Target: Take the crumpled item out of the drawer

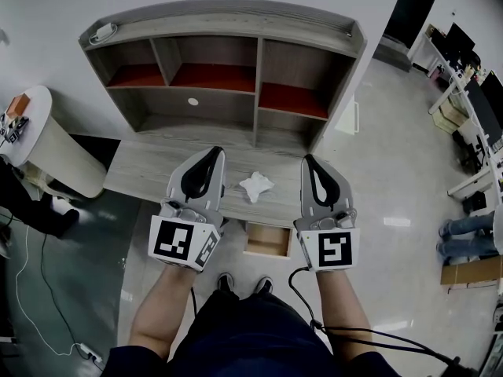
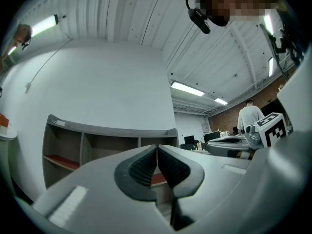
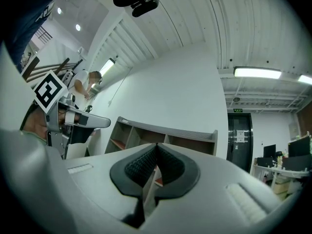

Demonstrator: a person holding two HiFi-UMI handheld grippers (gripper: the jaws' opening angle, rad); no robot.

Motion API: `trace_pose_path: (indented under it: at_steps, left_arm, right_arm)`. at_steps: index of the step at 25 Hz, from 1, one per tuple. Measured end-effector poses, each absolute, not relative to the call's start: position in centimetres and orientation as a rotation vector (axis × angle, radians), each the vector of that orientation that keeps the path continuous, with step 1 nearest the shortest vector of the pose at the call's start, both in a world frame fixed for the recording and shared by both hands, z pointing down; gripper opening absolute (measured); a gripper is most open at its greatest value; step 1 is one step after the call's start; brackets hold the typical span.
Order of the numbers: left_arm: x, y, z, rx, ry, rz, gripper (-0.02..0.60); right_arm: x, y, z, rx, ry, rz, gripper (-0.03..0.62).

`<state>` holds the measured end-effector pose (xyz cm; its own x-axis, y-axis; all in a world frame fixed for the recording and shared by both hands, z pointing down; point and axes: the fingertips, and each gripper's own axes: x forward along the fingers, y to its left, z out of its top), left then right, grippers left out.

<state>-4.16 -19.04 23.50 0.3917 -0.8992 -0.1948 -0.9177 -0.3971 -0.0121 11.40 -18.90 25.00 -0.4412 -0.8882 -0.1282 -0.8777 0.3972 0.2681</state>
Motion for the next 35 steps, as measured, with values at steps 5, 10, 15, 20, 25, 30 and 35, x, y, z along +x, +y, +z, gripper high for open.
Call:
trace_pose_path:
  at_steps: [5, 10, 15, 20, 25, 30, 35]
  left_arm:
    - [-4.4, -19.5, 24.1, -2.529, 1.678, 0.237, 0.009]
    - [-4.4, -19.6, 24.4, -2.537, 1.680, 0.234, 0.009]
    - [-4.3, -19.7, 24.7, -2.543, 1.677, 0.225, 0.009]
    - [-4.1, -19.6, 24.7, -2.545, 1.674, 0.223, 0.009]
    - [-4.0, -19.6, 24.9, -2.554, 1.672, 0.219, 0.009]
    - [-3.9, -19.6, 25.2, -2.553, 1.674, 0.216, 0.009]
    - [-3.6, -19.5, 25.2, -2.557, 1.673, 0.208, 0.009]
  right_arm:
    - [11.4, -19.3, 25.3, 1.634, -2.607, -0.451, 0.006]
    - [11.1, -19.1, 25.2, 1.618, -2.625, -0.460, 0.006]
    - [10.9, -18.8, 25.0, 1.596, -2.659, -0.478, 0.006]
    - [11.1, -18.6, 24.8, 1.599, -2.663, -0.483, 0.006]
    - [11.2, -18.6, 24.9, 1.602, -2.660, -0.477, 0.006]
    - [11.4, -18.7, 25.1, 1.599, -2.640, -0.479, 0.006]
    - [11.7, -18.6, 25.1, 1.604, -2.644, -0.478, 0.005]
